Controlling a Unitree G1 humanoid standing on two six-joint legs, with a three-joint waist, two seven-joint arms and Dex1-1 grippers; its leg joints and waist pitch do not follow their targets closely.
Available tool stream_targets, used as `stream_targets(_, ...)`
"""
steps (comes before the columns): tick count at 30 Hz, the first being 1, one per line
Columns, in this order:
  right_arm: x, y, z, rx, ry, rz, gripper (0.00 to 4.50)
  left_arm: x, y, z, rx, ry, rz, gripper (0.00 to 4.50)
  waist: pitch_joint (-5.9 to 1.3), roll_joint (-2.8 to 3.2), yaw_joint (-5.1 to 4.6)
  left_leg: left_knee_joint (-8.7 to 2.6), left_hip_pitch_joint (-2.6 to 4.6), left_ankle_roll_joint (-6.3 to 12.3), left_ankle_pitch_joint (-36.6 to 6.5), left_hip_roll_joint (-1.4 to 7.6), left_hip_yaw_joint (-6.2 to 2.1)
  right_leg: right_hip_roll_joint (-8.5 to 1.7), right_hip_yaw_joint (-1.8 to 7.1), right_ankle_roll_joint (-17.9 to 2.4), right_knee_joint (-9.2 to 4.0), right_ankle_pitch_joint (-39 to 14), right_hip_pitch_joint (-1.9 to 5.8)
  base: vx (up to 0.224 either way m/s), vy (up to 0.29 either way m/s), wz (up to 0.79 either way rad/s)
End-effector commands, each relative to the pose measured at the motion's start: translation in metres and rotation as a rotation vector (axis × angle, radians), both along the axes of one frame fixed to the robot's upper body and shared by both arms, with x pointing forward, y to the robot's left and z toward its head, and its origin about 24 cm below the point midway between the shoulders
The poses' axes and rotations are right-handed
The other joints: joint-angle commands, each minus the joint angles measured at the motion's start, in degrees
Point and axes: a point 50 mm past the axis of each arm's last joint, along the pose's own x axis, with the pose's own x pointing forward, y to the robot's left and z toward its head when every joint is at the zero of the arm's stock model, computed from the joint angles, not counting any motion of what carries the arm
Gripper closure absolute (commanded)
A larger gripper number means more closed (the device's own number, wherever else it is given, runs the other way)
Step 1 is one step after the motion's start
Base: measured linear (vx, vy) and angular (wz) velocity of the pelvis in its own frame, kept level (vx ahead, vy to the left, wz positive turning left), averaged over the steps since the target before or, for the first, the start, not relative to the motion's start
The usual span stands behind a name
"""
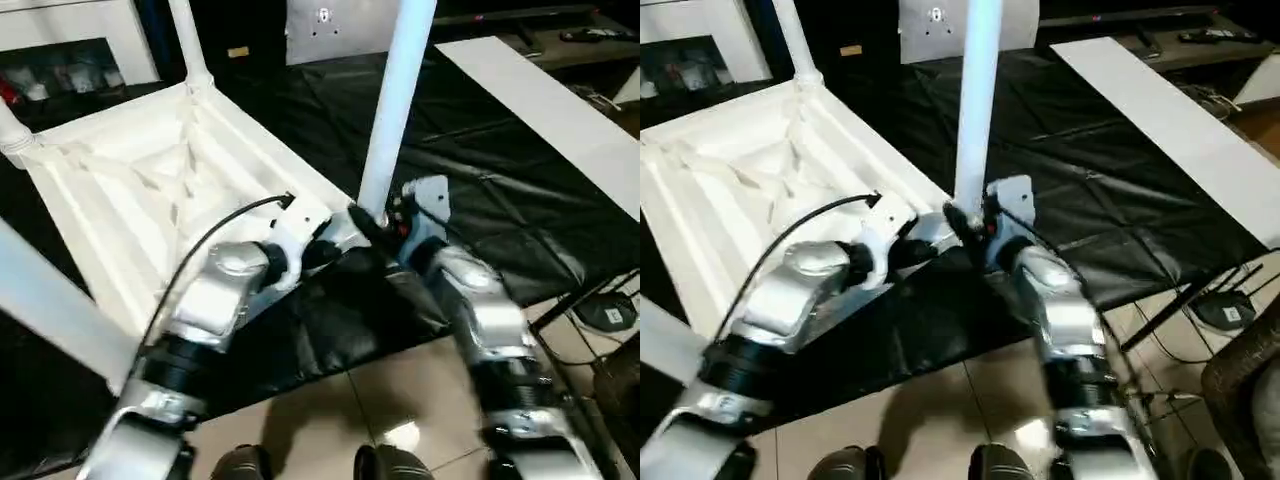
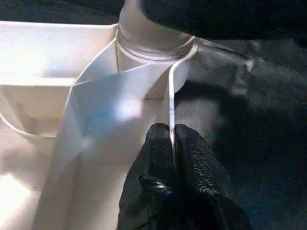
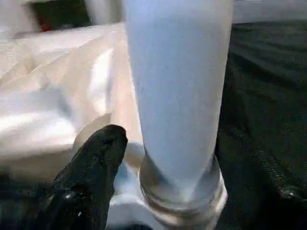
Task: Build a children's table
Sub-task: Rotate leg to tighten
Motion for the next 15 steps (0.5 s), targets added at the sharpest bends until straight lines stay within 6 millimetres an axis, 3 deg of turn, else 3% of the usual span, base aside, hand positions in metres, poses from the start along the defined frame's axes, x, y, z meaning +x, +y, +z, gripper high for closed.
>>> stream_targets(1,-0.006,0.005,0.001,-0.008,-0.020,0.119,0.86,-0.001,-0.004,0.017,-0.039,-0.082,-0.074,4.50,-4.75,-0.63,-0.03,-3.51,0.48,9.43,-2.21,4.20,-0.67,-4.00,2.73,-17.02,-4.03,-4.12,4.02,0.000,0.000,0.00)
stream_targets(3,-0.006,-0.009,0.003,-0.055,-0.039,0.164,0.62,-0.005,0.002,0.014,-0.025,-0.072,-0.131,4.50,-4.73,-0.69,-0.10,-3.49,0.59,9.17,-2.77,4.19,-0.60,-3.97,2.75,-16.93,-4.19,-4.59,4.00,0.000,0.000,0.00)
stream_targets(6,-0.008,-0.024,0.008,-0.121,-0.065,0.291,0.62,-0.012,0.011,0.008,0.000,-0.063,-0.246,4.50,-4.58,-0.72,-0.21,-3.51,0.68,9.06,-3.33,4.31,-0.34,-3.95,2.84,-17.21,-4.20,-4.73,3.81,0.000,0.000,0.00)
stream_targets(11,-0.012,-0.030,0.013,-0.166,-0.081,0.432,0.62,-0.017,0.021,0.004,0.008,-0.033,-0.342,4.50,-4.59,-0.72,0.41,-3.47,1.07,9.66,-2.65,4.63,-0.10,-3.89,2.84,-18.04,-3.88,-3.80,3.47,0.000,0.000,0.00)
stream_targets(13,-0.010,-0.035,0.015,-0.194,-0.079,0.537,0.62,-0.021,0.026,0.003,0.035,-0.018,-0.457,4.50,-4.54,-1.41,0.53,-3.48,0.97,9.72,-3.00,4.66,0.03,-4.02,2.81,-18.09,-3.91,-4.57,3.50,0.000,0.000,0.00)
stream_targets(15,-0.009,-0.036,0.016,-0.194,-0.074,0.555,0.62,-0.021,0.026,0.003,0.042,-0.018,-0.479,4.50,-4.51,-0.95,0.73,-3.56,1.20,9.24,-3.82,4.72,0.09,-4.11,2.79,-17.94,-3.98,-6.22,3.36,0.000,0.000,0.00)
